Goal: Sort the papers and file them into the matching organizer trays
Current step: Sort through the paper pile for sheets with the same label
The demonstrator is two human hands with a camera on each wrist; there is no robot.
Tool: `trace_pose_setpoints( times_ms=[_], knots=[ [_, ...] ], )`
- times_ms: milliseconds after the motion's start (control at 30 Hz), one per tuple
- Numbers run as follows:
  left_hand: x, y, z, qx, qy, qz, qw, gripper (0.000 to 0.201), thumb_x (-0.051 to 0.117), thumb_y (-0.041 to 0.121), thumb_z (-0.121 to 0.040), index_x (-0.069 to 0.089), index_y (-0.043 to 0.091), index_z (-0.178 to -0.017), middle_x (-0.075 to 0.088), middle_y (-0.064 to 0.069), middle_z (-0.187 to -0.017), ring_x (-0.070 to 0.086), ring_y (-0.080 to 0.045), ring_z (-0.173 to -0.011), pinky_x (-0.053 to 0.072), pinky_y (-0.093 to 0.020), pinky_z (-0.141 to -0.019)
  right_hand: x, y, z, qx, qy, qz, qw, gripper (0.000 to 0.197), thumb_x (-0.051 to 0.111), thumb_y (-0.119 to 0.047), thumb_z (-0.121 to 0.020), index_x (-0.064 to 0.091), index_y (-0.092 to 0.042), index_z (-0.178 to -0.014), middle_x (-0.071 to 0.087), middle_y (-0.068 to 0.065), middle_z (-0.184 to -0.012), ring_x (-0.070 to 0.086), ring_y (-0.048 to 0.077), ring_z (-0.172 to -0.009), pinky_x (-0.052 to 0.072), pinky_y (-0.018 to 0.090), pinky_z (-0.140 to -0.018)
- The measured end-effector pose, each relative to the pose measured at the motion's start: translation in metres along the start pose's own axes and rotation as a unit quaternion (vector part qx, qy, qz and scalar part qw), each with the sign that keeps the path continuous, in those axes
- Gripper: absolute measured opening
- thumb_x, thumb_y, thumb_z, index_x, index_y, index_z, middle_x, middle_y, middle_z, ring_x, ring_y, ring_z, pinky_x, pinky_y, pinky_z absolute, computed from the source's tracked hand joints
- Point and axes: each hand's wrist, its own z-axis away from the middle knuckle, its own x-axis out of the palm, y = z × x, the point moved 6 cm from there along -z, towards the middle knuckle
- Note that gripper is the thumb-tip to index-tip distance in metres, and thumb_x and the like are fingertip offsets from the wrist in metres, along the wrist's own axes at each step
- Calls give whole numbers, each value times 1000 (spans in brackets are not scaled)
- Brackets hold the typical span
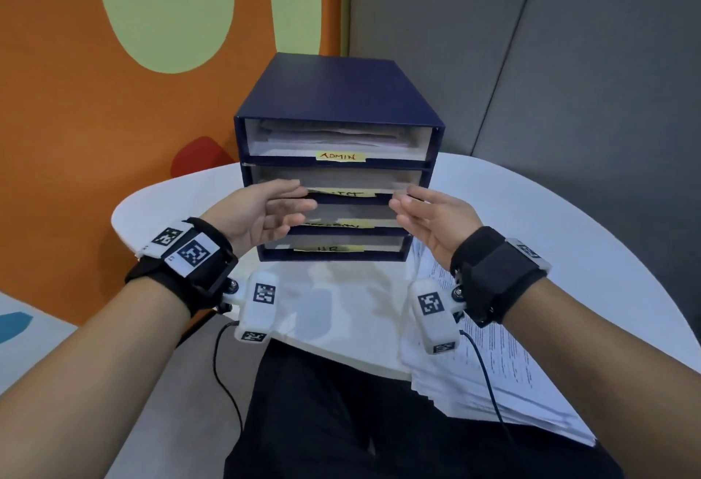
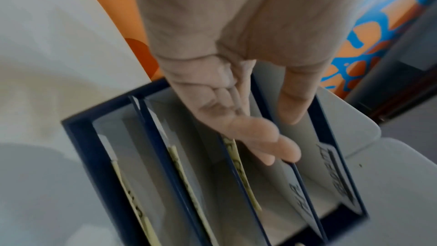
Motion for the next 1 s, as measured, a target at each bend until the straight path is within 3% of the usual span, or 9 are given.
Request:
trace_pose_setpoints(
  times_ms=[267, 467, 567, 733, 833, 900, 933, 967, 1000],
  knots=[
    [93, -17, 5, 3, -71, -126, 989, 28, 66, 28, -92, 66, 14, -116, 76, -4, -103, 68, -11, -69, 55, -19, -60, -103, -42, 32, -70, 117, 42, 990, 32, 62, 3, -88, 57, 0, -119, 69, 13, -110, 72, 20, -90, 59, 26, -68],
    [155, -59, -3, -13, -102, -244, 964, 29, 69, 26, -88, 65, 17, -116, 71, -3, -112, 69, -17, -98, 58, -30, -80, -184, -51, 65, -89, 184, 104, 973, 24, 60, 0, -90, 60, -3, -113, 70, 11, -108, 71, 24, -95, 59, 33, -77],
    [169, -90, -8, -46, -106, -319, 941, 51, 70, 31, -87, 50, 20, -133, 59, -4, -123, 60, -17, -108, 53, -32, -88, -219, -32, 79, -49, 208, 149, 965, 22, 61, -3, -89, 63, -7, -111, 71, 9, -109, 69, 23, -97, 55, 38, -86],
    [176, -120, -11, -83, -94, -352, 928, 72, 72, 34, -84, 36, 19, -145, 52, -6, -136, 54, -23, -117, 47, -38, -101, -261, 16, 80, 69, 239, 324, 913, 41, 69, -9, -84, 59, -8, -123, 61, 14, -122, 58, 23, -95, 48, 29, -78],
    [175, -128, -10, -96, -99, -327, 935, 71, 73, 32, -82, 39, 20, -143, 57, -8, -133, 60, -23, -112, 50, -38, -98, -259, 29, 76, 84, 220, 410, 881, 63, 76, -16, -78, 49, -10, -134, 51, 13, -135, 54, 26, -116, 43, 31, -98],
    [175, -130, -5, -99, -109, -326, 934, 66, 74, 32, -80, 45, 18, -137, 64, -19, -113, 66, -20, -89, 56, -35, -83, -250, 35, 74, 89, 188, 457, 865, 73, 79, -19, -74, 45, -14, -138, 49, 9, -138, 52, 24, -121, 42, 28, -97],
    [175, -130, -2, -100, -113, -325, 934, 57, 73, 29, -82, 49, 17, -133, 30, -24, -121, 65, -17, -76, 57, -32, -72, -246, 37, 73, 98, 173, 481, 854, 75, 79, -18, -73, 43, -17, -139, 49, 7, -139, 52, 23, -120, 42, 27, -94],
    [175, -132, 0, -105, -120, -328, 931, 46, 72, 25, -86, 54, 15, -127, 51, 8, -91, 64, -17, -71, 58, -32, -67, -242, 39, 73, 111, 163, 501, 843, 77, 78, -17, -72, 42, -19, -140, 48, 6, -140, 53, 24, -119, 43, 27, -92],
    [176, -131, 2, -105, -130, -339, 926, 33, 70, 22, -88, 60, 13, -118, 65, -14, -95, 63, -19, -72, 60, -32, -67, -238, 41, 74, 122, 158, 517, 833, 77, 76, -15, -73, 41, -20, -141, 48, 6, -140, 53, 25, -119, 45, 28, -93]
  ],
)
